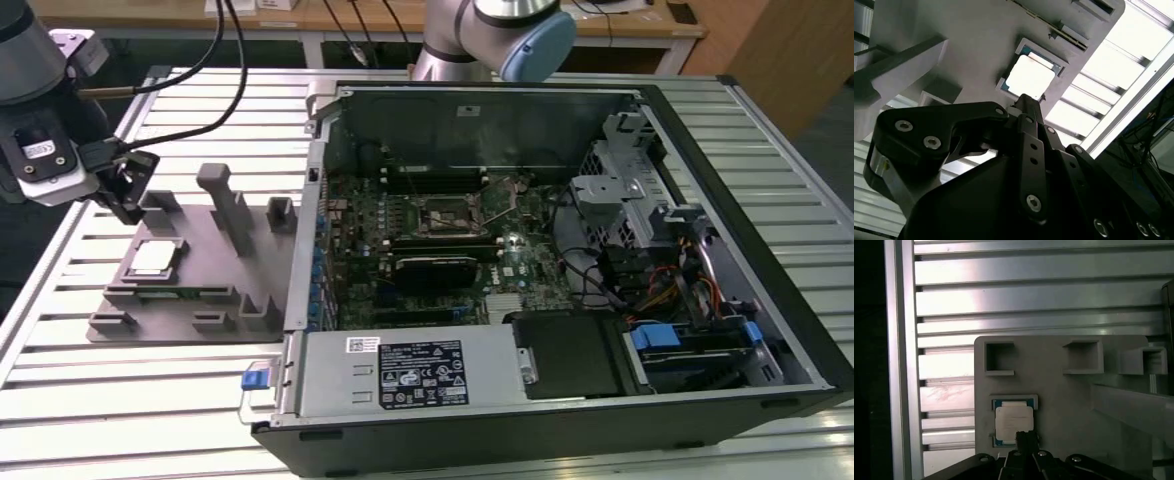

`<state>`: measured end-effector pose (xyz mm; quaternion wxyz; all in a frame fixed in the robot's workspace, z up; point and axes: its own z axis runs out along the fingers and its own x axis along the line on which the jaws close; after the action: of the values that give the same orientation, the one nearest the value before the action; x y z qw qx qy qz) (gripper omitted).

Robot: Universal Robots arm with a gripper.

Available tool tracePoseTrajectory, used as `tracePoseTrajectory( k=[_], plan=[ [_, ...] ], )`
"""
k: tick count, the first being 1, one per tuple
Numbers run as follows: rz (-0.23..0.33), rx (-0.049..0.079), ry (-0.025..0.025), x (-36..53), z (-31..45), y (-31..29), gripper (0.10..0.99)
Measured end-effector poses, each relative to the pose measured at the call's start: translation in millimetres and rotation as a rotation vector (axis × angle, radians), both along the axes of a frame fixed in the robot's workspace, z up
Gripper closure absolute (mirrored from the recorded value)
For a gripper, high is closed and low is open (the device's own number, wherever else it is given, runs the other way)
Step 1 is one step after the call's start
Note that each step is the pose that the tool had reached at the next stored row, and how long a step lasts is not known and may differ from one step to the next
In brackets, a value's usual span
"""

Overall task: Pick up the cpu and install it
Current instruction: 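Pick up the cpu and move it towards the insertion slot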

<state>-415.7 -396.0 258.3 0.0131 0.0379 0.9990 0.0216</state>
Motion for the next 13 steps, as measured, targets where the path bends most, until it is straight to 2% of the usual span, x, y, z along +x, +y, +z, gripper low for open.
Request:
tracePoseTrajectory(
  k=[1,3,4,9,13],
  plan=[
    [0.000,0.000,0.0000,-1.6,-3.6,0.0,0.980],
    [0.000,0.000,-0.0003,-2.1,-5.8,0.0,0.980],
    [0.000,0.000,-0.0001,-4.9,-16.6,0.0,0.980],
    [0.000,0.000,0.0001,-5.6,-21.3,-0.7,0.980],
    [0.000,0.000,0.0000,-6.1,-25.2,-4.4,0.980]
  ],
)
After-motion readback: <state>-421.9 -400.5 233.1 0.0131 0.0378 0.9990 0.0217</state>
